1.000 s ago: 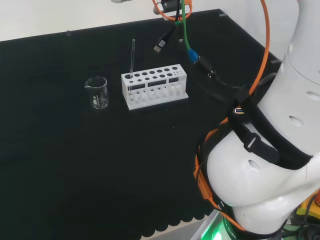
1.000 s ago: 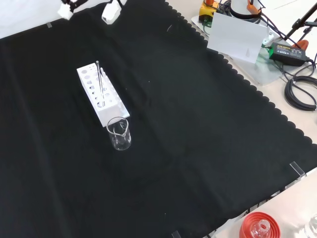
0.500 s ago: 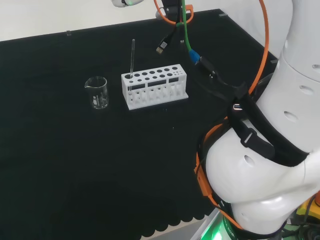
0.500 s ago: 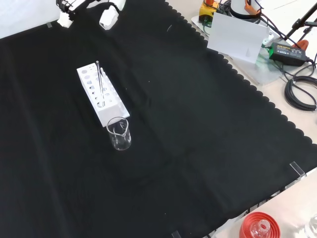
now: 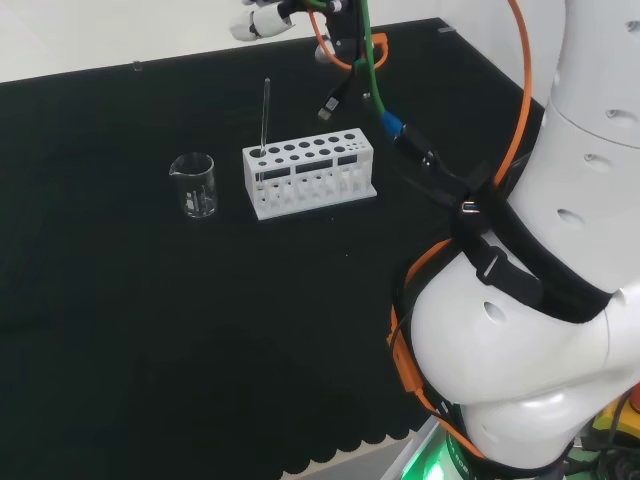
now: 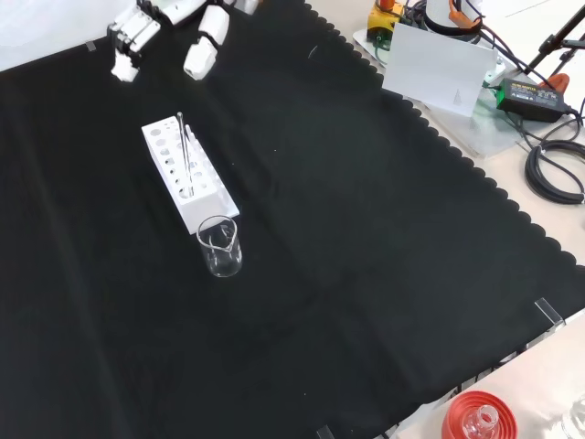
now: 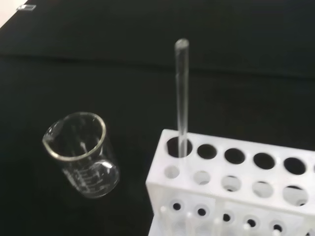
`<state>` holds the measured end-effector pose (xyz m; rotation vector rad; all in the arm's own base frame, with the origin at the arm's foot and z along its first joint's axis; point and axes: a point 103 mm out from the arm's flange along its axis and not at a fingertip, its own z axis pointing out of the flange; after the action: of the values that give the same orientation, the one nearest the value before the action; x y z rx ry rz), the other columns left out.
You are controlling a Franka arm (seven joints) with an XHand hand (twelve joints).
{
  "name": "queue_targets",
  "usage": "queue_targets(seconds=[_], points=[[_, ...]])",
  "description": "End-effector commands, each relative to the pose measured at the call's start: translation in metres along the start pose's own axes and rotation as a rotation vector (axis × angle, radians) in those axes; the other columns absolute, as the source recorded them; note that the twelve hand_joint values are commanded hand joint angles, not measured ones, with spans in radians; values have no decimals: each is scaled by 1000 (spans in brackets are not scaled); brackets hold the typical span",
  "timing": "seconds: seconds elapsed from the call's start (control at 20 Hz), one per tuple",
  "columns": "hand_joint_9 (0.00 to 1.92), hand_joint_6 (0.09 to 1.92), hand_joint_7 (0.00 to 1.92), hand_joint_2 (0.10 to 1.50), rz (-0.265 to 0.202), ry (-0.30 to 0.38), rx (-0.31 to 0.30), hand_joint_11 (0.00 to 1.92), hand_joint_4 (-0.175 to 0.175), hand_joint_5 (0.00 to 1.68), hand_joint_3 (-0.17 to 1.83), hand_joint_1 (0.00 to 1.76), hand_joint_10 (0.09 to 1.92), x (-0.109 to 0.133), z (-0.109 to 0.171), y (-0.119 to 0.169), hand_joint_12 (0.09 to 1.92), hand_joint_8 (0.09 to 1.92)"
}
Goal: Take the glass rod from the white test tube rack.
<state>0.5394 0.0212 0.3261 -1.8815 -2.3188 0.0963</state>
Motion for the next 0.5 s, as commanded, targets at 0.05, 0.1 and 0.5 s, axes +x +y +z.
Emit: queue_targets(seconds=[0.05, 0.1, 0.5], points=[[154, 87, 24, 1151, -18, 15, 41, 22, -137, 246, 16, 86, 1049, -7, 28, 6, 1519, 915], [159, 87, 24, 1151, -16, 23, 47, 23, -137, 247, 17, 87, 1050, -8, 30, 6, 1519, 916], [211, 87, 38, 1154, -27, 8, 98, 73, -134, 263, 18, 83, 1045, -12, 51, 4, 1515, 918]])
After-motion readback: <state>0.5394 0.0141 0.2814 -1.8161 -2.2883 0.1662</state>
